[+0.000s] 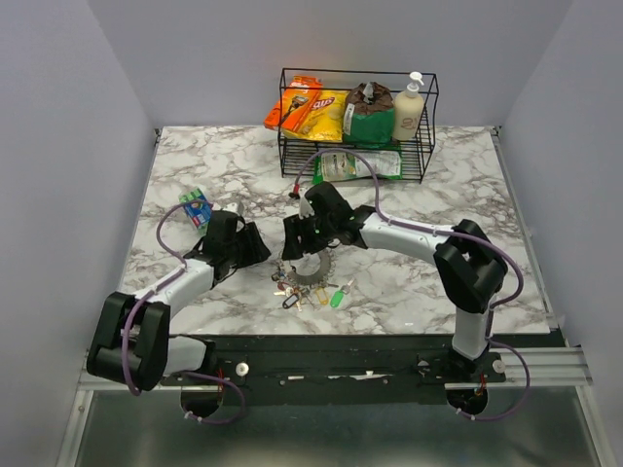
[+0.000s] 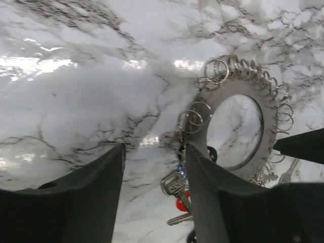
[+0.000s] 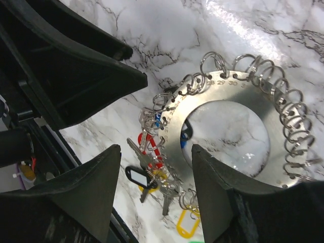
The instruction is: Put the keys on the keyring
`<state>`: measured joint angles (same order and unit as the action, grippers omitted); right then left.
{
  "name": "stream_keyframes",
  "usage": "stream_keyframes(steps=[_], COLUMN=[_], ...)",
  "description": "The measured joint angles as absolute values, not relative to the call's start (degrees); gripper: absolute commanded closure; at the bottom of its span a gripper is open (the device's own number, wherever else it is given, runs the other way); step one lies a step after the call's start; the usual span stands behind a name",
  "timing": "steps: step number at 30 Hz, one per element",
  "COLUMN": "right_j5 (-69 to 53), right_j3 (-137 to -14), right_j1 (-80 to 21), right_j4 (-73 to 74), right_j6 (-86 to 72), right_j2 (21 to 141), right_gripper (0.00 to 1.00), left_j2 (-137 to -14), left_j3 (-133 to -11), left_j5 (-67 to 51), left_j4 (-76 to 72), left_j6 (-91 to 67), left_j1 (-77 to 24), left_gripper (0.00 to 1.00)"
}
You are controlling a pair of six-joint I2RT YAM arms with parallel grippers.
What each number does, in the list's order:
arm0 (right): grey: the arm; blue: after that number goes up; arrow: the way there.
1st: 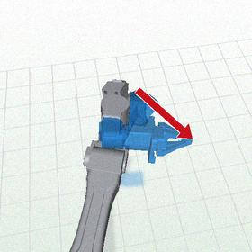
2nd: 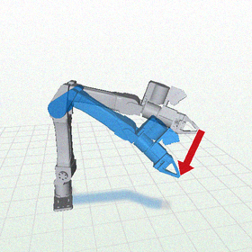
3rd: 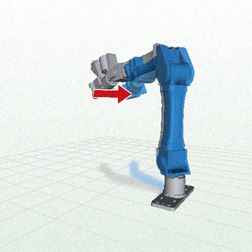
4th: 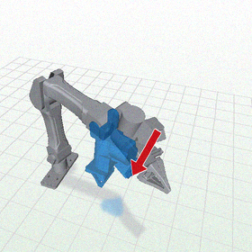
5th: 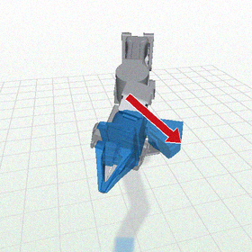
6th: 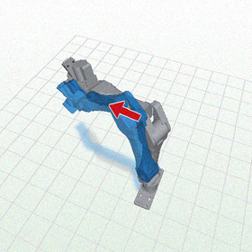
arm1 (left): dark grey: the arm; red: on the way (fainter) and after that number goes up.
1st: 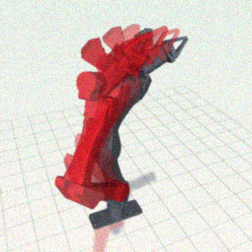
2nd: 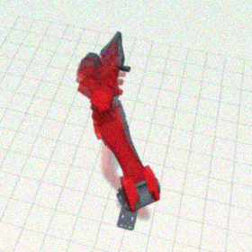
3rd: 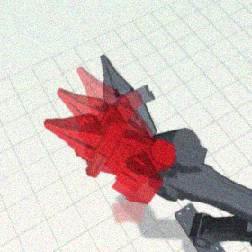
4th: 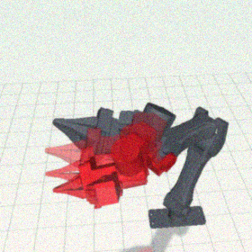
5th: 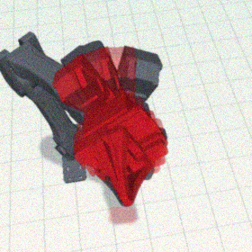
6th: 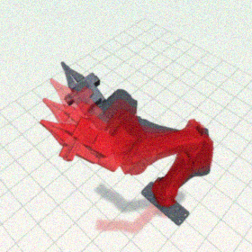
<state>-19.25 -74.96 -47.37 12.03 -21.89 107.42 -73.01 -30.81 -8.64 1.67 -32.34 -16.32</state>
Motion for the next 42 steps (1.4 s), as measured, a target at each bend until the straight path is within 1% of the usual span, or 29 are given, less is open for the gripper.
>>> stream_keyframes(steps=[1,4,8,12,13,18,20,22,33,34,41,42], right_j5=[-18.9,-18.3,-17.3,-16.9,-16.8,-16.0,-15.8,-15.6,-14.1,-13.9,-12.6,-12.5], right_j3=[-75.8,-77.4,-80.7,-83.4,-84.0,-86.7,-87.6,-88.0,-89.3,-89.4,-89.8,-89.9], right_j1=[-47.9,-48.9,-50.0,-50.9,-51.0,-51.5,-51.5,-51.6,-52.6,-52.7,-53.2,-53.3], right_j4=[12.3,13.2,14.7,15.7,15.9,17.1,17.7,18.1,20.7,20.9,22.3,22.4], right_j6=[-22.6,-24.5,-26.4,-27.7,-28.0,-28.8,-28.9,-29.0,-28.9,-28.9,-28.5,-28.4], right_j2=[108.3,110.3,113.5,116.4,117.0,119.5,120.2,120.6,121.8,122.0,122.6,122.6], right_gripper=[0.34,0.36,0.39,0.4,0.43,0.44,0.46,0.52,0.54,0.56,0.57,0.6], left_j2=[-72.9,-71.6,-68.9,-65.3,-64.2,-61.7,-61.6,-61.6,-61.6,-61.6,-61.6,-61.6], left_j3=[-30.6,-29.5,-28.7,-28.3,-28.3,-28.3,-28.3,-28.3,-27.9,-27.8,-27.4,-27.4], left_j5=[-8.5,-8.1,-7.2,-6.6,-6.4,-6.1,-6.0,-6.1,-6.1,-6.1,-6.2,-6.2], left_j4=[1.7,1.9,2.1,2.2,2.2,2.5,2.8,2.9,2.7,2.7,2.7,2.7], left_j6=[-32.5,-34.0,-36.1,-37.3,-37.5,-37.5,-37.4,-37.3,-37.1,-37.1,-36.9,-36.9], left_j1=[-15.3,-11.9,-9.1,-8.3,-8.2,-7.7,-7.6,-7.5,-7.4,-7.4,-7.4,-7.4], left_gripper=[0.33,0.29,0.26,0.25,0.25,0.25,0.25,0.25,0.25,0.25,0.25,0.25])
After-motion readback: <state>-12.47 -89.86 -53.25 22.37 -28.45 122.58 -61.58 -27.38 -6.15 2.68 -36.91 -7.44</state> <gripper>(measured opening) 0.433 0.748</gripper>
